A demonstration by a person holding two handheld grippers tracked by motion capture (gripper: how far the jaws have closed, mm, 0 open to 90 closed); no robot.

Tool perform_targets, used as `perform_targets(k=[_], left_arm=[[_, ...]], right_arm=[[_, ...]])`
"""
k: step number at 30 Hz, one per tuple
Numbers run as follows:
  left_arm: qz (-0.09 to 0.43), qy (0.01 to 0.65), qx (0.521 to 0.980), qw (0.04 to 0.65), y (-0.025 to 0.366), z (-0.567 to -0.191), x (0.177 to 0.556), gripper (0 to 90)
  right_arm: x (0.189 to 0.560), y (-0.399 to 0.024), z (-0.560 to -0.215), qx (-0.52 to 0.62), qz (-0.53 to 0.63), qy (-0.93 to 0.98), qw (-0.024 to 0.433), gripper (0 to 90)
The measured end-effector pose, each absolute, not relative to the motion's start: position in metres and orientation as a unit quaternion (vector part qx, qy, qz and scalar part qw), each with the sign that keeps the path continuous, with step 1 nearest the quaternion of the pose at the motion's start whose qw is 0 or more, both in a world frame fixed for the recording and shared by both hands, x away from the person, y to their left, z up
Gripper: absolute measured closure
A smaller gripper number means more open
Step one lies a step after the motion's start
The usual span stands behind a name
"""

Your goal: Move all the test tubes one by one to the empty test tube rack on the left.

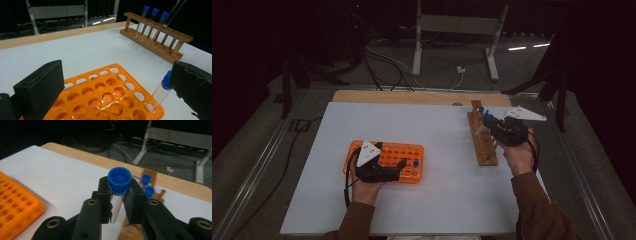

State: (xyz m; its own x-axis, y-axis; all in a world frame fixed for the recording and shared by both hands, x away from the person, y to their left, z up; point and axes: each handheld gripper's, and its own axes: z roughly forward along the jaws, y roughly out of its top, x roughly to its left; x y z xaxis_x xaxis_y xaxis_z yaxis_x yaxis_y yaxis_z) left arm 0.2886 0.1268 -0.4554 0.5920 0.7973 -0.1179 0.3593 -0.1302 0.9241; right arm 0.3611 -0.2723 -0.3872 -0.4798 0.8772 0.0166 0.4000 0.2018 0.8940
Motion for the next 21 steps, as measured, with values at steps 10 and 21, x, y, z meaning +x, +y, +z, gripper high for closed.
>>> perform_targets(k=[10, 21], left_arm=[[0.201, 0.396, 0.727, 0.523, 0.124, -0.45, 0.291, 1.3], [0.203, 0.394, 0.728, 0.523, 0.123, -0.447, 0.29, 2.2]], right_arm=[[0.359, -0.231, -0.391, 0.401, 0.462, 0.756, 0.232, 77.1], [0.351, -0.179, -0.39, 0.359, 0.485, 0.774, 0.192, 77.0]])
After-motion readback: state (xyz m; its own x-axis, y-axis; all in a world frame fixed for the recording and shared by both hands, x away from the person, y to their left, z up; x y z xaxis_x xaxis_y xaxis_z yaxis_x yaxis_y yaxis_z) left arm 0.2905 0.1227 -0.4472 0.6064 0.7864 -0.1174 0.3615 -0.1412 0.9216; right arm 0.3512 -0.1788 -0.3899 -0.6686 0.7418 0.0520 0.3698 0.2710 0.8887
